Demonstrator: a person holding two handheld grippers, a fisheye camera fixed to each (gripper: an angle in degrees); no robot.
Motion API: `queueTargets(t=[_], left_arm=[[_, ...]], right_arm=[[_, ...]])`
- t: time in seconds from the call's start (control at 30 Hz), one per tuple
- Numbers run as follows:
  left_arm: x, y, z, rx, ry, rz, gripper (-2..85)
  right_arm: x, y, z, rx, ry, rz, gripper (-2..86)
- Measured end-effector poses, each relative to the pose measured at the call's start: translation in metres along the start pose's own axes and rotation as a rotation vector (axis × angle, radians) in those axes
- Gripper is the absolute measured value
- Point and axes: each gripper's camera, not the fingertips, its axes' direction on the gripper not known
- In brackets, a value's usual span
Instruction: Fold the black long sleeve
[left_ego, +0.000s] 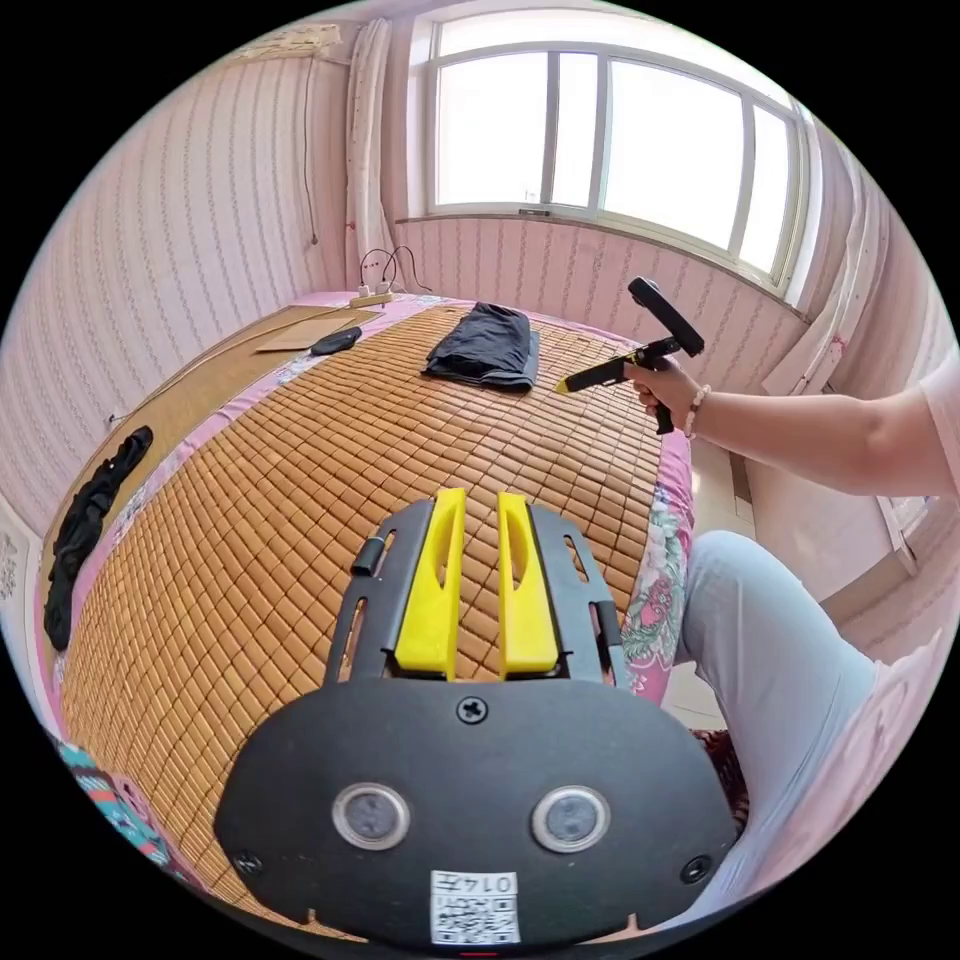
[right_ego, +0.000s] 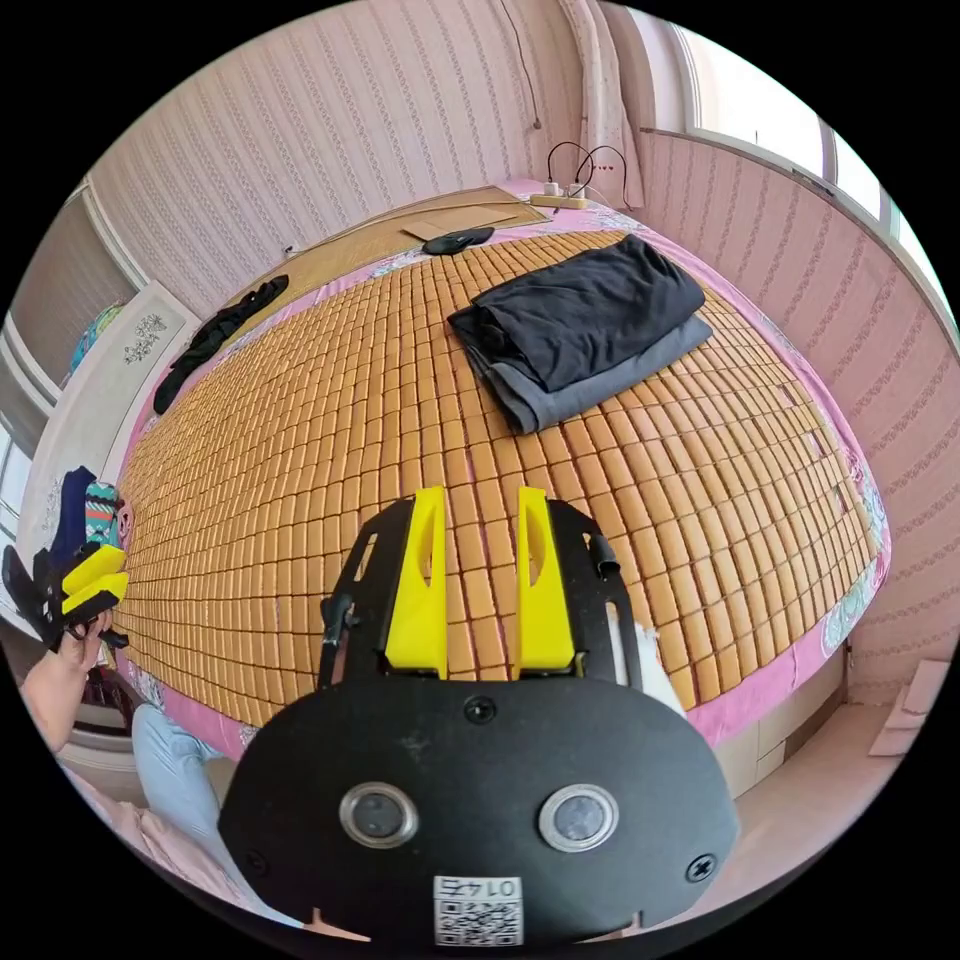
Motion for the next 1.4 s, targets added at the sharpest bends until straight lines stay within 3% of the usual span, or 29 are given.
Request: queueTargets(t=[0.2,0.4,0.57,0.67,0.9,1.03,1.2,1.27,1.33,1.4], left_arm=[[-0.020,-0.119,0.109,0.033,0.031,0.034,6.4],[-0.034,-0.203,0.210,-0.011,0.112,-0.056,7.7],[-0.016,-0.224,0.249,-0.038,0.103,-0.045,8.9],[-0.003,-0.226,0.260,-0.057,0.188,-0.094,9.0],[0.087,-0.199,0.300,-0.225,0.261,0.058,5.5],[0.094,-0.206,0.281,-0.204,0.247,-0.008,1.8],[0.101,-0.229,0.232,-0.099,0.402,0.061,-0.6],[0.113,-0.238,0.217,-0.077,0.421,0.161,-0.5],[0.124,-0.242,0.208,-0.075,0.322,0.226,0.1],[0.126,-0.238,0.206,-0.088,0.238,0.227,2.5]], right_arm=[[0.031,-0.055,0.044,-0.003,0.099,-0.006,8.5],[0.069,-0.055,0.060,-0.094,-0.012,-0.064,1.6],[0.085,-0.007,0.037,-0.143,0.066,-0.199,0.7],[0.105,0.044,0.010,-0.204,0.083,-0.214,0.9],[0.172,0.128,-0.037,-0.374,0.038,0.034,5.6],[0.141,0.131,-0.057,-0.171,-0.010,-0.063,8.9],[0.092,0.124,-0.036,-0.029,0.012,-0.214,14.5],[0.091,0.118,-0.025,-0.014,0.064,-0.202,12.8],[0.112,0.118,-0.025,0.033,0.079,-0.136,1.9],[0.139,0.127,-0.037,0.081,0.020,-0.050,0.4]])
